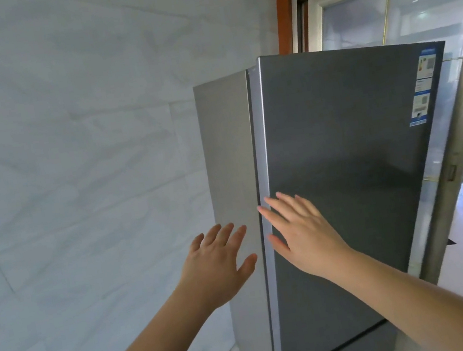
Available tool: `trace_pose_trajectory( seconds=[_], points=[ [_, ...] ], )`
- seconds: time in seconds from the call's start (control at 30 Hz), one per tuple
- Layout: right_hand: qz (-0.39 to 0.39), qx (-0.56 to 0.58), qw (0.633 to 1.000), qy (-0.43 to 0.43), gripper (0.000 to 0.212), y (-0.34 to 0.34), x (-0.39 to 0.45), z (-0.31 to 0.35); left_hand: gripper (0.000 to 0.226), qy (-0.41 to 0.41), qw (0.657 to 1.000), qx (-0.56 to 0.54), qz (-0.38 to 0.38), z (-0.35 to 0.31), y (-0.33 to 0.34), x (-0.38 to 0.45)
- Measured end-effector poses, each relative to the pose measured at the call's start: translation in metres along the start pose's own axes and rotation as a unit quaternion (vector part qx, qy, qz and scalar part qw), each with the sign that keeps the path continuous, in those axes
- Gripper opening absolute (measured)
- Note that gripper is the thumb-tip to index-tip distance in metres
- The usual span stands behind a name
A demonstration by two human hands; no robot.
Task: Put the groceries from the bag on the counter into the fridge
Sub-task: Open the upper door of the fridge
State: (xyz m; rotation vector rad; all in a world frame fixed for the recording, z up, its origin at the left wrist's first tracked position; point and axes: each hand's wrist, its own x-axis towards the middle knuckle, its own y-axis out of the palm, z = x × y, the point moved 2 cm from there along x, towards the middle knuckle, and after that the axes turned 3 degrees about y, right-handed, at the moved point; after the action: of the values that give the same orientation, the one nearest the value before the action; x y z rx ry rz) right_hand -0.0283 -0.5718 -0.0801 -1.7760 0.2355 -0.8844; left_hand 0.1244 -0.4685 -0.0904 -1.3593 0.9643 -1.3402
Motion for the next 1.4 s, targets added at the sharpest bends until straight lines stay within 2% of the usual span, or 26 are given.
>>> trace_pose_trajectory(
  seconds=[0.3, 0.43, 0.63, 0.9, 1.0, 1.17, 1.4],
  points=[
    [-0.058, -0.117, 0.983, -0.129, 0.061, 0.028, 0.063, -0.052, 0.07, -0.071, 0.997, -0.038, -0.014, -0.023, 0.042, 0.058],
    [-0.025, -0.24, 0.948, -0.206, 0.073, 0.028, 0.082, -0.068, 0.074, -0.094, 0.992, -0.082, -0.019, -0.037, 0.062, 0.088],
    [-0.032, -0.333, 0.897, -0.29, 0.063, 0.018, 0.109, -0.074, 0.066, -0.162, 0.963, -0.215, -0.023, -0.047, 0.086, 0.124],
    [-0.057, -0.279, 0.899, -0.332, 0.051, 0.015, 0.121, -0.077, 0.04, -0.244, 0.904, -0.348, -0.053, -0.052, 0.117, 0.135],
    [-0.054, -0.276, 0.905, -0.319, 0.051, 0.019, 0.122, -0.075, 0.033, -0.246, 0.914, -0.319, -0.045, -0.056, 0.12, 0.134],
    [-0.049, -0.239, 0.919, -0.31, 0.045, 0.015, 0.119, -0.071, 0.033, -0.265, 0.918, -0.288, -0.063, -0.062, 0.12, 0.13],
    [-0.092, -0.243, 0.917, -0.302, 0.015, 0.012, 0.11, -0.063, 0.028, -0.291, 0.898, -0.322, -0.08, -0.071, 0.119, 0.127]
  ],
)
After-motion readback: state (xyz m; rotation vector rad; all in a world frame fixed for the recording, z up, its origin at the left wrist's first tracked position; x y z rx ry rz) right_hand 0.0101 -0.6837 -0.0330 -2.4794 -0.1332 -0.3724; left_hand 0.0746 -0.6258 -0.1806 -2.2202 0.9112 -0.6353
